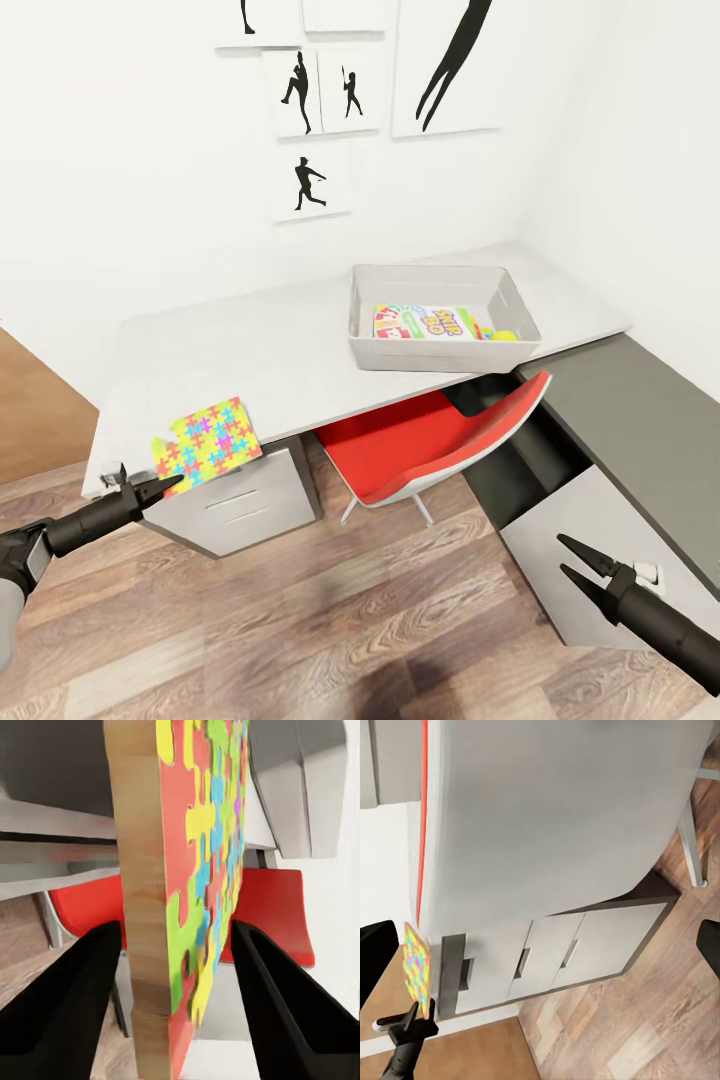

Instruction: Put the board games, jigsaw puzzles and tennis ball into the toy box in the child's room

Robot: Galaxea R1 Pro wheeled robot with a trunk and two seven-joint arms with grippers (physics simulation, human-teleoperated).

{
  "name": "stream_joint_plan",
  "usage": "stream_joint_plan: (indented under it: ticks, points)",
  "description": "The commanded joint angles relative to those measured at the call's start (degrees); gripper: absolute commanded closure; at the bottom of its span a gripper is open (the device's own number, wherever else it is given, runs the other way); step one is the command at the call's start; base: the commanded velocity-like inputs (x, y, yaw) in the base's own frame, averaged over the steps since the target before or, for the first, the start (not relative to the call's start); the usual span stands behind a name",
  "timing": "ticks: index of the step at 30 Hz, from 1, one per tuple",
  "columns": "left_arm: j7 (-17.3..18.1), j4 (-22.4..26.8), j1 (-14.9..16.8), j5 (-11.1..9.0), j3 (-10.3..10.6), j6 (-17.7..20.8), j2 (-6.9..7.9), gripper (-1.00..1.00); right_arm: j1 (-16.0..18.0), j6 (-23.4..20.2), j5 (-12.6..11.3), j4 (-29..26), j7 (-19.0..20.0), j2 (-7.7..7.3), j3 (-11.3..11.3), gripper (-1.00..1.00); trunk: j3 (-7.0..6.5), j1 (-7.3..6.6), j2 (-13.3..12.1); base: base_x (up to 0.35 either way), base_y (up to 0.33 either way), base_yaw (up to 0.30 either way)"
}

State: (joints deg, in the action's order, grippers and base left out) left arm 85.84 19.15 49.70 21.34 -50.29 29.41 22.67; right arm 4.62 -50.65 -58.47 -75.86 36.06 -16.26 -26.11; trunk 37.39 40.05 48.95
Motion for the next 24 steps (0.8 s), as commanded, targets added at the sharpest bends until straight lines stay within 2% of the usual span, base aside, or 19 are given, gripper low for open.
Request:
stream_joint_plan:
  ticks: [1, 12, 19, 24]
  points:
    - [0.35, 0.01, 0.05, 0.81, -0.24, 0.45, -0.02, 1.0, 0.04, -0.33, 0.02, 0.01, 0.15, 0.0, -0.08, -1.0, 0.05, 0.01, 0.04, 0.0, 0.0, 0.0]
    - [0.82, 0.01, 0.04, 0.74, -0.24, 0.57, 0.09, 1.0, 0.04, -0.33, 0.02, 0.01, 0.15, 0.0, -0.08, -1.0, 0.05, 0.01, 0.04, 0.0, 0.0, 0.0]
    - [1.03, 0.13, 0.13, 0.8, 0.19, 3.52, 0.09, 1.0, 0.04, -0.33, 0.02, 0.01, 0.15, 0.0, -0.08, -1.0, -1.21, -1.53, -2.77, 0.0, 0.0, 0.0]
    - [1.17, 0.18, 0.13, 0.81, 0.24, 4.09, 0.2, 1.0, 0.04, -0.33, 0.02, 0.01, 0.15, 0.0, -0.08, -1.0, -2.11, -2.63, -4.77, 0.0, 0.0, 0.0]
